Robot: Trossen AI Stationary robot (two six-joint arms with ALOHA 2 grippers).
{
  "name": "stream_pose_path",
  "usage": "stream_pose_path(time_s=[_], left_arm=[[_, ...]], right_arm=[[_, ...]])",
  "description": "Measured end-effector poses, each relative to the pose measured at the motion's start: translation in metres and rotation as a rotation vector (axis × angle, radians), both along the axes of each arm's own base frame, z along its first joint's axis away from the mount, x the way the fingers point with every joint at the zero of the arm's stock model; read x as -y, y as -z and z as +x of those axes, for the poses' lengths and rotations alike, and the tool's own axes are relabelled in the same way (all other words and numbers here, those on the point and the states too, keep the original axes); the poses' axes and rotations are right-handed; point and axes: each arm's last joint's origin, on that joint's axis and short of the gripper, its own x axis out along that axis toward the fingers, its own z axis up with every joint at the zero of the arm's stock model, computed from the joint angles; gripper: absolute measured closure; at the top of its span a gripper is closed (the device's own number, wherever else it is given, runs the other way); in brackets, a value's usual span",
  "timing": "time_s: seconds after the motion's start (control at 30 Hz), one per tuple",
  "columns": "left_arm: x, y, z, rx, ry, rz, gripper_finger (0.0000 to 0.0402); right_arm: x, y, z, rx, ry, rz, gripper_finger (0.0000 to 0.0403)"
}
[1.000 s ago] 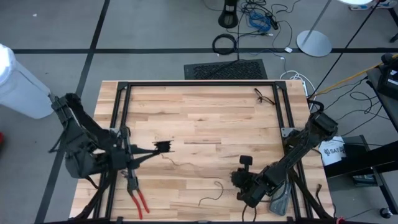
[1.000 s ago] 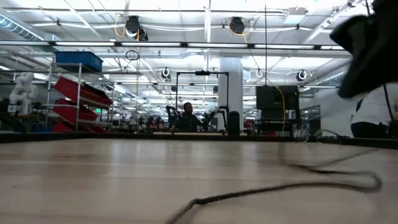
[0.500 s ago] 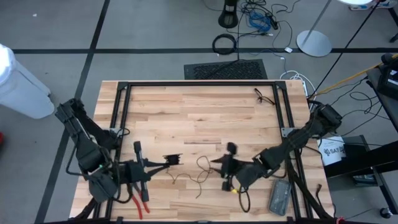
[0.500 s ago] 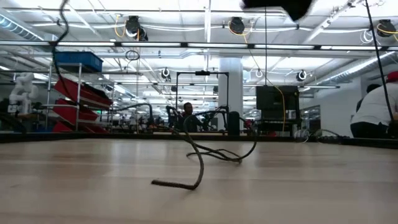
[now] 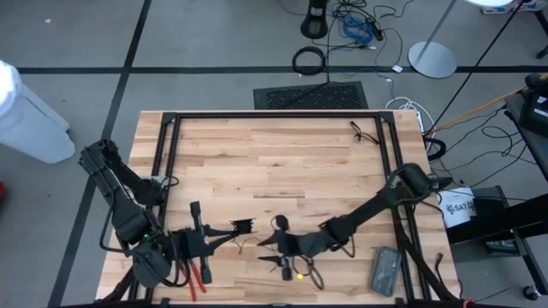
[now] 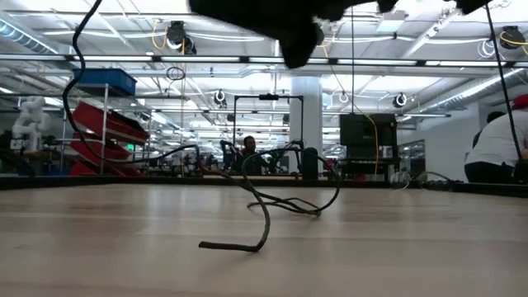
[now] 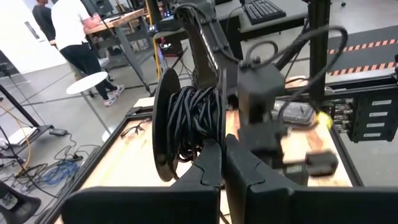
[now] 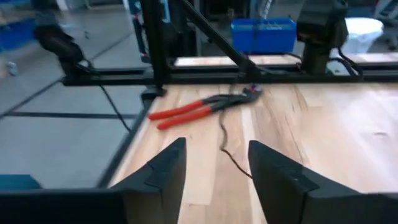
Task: Coil cords
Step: Coil the black wire onto the black spool
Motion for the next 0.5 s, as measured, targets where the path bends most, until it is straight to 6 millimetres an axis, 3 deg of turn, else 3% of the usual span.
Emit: stream_pose_path(time_s=[0.27,0.5], left_arm=[[0.001,0.0,0.0,0.008,-0.007,-0.039,0.0399],[0.001,0.001,-0.001,0.001,-0.002,-0.018,0.0399]], right_arm=[[0.0,0.017,0.048,-0.137,0.015,-0.09,0.0216],[0.001,0.033,0.065,-0.173,0.029,-0.125,0.0228]])
